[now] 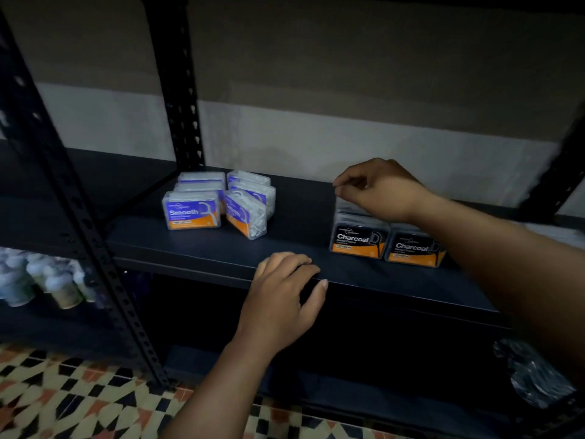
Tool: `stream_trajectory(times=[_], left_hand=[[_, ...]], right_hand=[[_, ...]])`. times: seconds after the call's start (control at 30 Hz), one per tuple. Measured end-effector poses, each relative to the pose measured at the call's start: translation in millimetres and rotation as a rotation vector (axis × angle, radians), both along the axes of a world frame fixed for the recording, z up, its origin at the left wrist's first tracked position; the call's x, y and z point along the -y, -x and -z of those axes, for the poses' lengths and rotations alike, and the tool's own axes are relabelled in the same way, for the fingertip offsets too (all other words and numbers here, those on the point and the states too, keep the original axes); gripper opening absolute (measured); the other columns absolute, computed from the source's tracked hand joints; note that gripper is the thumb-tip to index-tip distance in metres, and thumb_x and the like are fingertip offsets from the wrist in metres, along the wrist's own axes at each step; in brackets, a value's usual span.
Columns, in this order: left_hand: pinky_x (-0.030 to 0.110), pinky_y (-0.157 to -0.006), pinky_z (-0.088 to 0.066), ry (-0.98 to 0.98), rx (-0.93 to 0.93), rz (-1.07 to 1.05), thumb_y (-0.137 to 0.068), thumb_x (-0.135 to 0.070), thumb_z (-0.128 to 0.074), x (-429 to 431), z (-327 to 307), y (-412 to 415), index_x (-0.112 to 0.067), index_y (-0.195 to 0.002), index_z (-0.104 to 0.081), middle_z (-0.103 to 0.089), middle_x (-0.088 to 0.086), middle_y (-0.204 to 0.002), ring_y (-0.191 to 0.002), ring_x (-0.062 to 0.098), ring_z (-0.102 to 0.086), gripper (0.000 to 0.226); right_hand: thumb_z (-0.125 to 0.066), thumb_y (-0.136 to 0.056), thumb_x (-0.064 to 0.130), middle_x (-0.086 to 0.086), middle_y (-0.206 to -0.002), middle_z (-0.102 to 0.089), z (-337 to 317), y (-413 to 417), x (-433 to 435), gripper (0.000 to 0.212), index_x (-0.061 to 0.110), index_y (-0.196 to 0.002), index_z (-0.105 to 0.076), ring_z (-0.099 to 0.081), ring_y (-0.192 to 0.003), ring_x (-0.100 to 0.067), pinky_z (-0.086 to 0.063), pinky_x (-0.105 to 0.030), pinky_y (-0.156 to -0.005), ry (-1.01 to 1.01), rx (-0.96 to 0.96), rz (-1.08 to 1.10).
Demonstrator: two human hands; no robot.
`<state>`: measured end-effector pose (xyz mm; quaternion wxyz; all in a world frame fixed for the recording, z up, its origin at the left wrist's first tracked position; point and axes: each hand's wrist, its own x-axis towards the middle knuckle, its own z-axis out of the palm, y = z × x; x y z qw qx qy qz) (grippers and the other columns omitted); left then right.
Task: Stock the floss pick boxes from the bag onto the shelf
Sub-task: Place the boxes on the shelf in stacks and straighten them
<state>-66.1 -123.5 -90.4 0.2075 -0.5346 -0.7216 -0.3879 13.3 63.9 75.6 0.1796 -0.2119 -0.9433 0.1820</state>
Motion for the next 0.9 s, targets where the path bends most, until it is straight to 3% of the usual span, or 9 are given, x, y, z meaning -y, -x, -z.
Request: stream_trajectory(times=[0.23, 0.37, 0.5, 0.7, 0.9], left_hand=[[0.04, -0.102, -0.041, 0.174, 0.034, -0.099, -0.088, -0.049, -0.055, 34, -11, 22, -0.024, -0.115, -0.07, -0.063, -0.006, -0.119, -0.115, 0.02, -0.053, 0.04], [0.037, -0.108, -0.038, 0.19, 0.058, -0.119, -0.088, -0.051, -0.053, 50, -12, 41, -0.025, -0.12, -0.067, -0.061, -0.006, -0.124, -0.12, 0.018, -0.049, 0.044], [0.038, -0.109, -0.037, 0.155, 0.101, -0.138, -0.089, -0.05, -0.054, 65, -6, 61, -0.025, -0.121, -0.068, -0.06, -0.008, -0.127, -0.124, 0.016, -0.047, 0.043], [0.04, -0.112, -0.035, 0.082, 0.177, -0.122, -0.088, -0.048, -0.055, 72, -2, 70, -0.025, -0.119, -0.069, -0.061, -0.01, -0.128, -0.126, 0.012, -0.046, 0.041], [0.038, -0.11, -0.035, 0.05, 0.186, -0.107, -0.088, -0.047, -0.057, 70, 2, 76, -0.024, -0.115, -0.071, -0.062, -0.01, -0.124, -0.122, 0.012, -0.049, 0.038]], right_hand=[[-0.066, -0.085, 0.041, 0.015, -0.083, -0.071, 17, 46, 54, 0.019, 0.028, -0.096, -0.075, -0.064, -0.082, -0.004, -0.051, -0.023, -0.083, -0.081, 0.004, -0.067], [-0.067, -0.081, 0.053, 0.01, -0.094, -0.072, 32, 74, 72, 0.034, 0.031, -0.107, -0.071, -0.066, -0.09, -0.01, -0.05, -0.024, -0.083, -0.057, 0.031, -0.049], [-0.068, -0.078, 0.057, 0.008, -0.12, -0.068, 44, 100, 82, 0.05, 0.035, -0.122, -0.066, -0.062, -0.108, -0.011, -0.045, -0.023, -0.092, 0.007, 0.01, -0.044], [-0.065, -0.082, 0.045, 0.005, -0.123, -0.067, 62, 120, 84, 0.036, 0.036, -0.117, -0.069, -0.061, -0.109, -0.014, -0.048, -0.027, -0.093, 0.086, -0.02, 0.05], [-0.06, -0.085, 0.046, -0.001, -0.129, -0.063, 74, 125, 82, 0.037, 0.04, -0.122, -0.065, -0.059, -0.111, -0.019, -0.044, -0.026, -0.095, 0.076, -0.025, 0.095]])
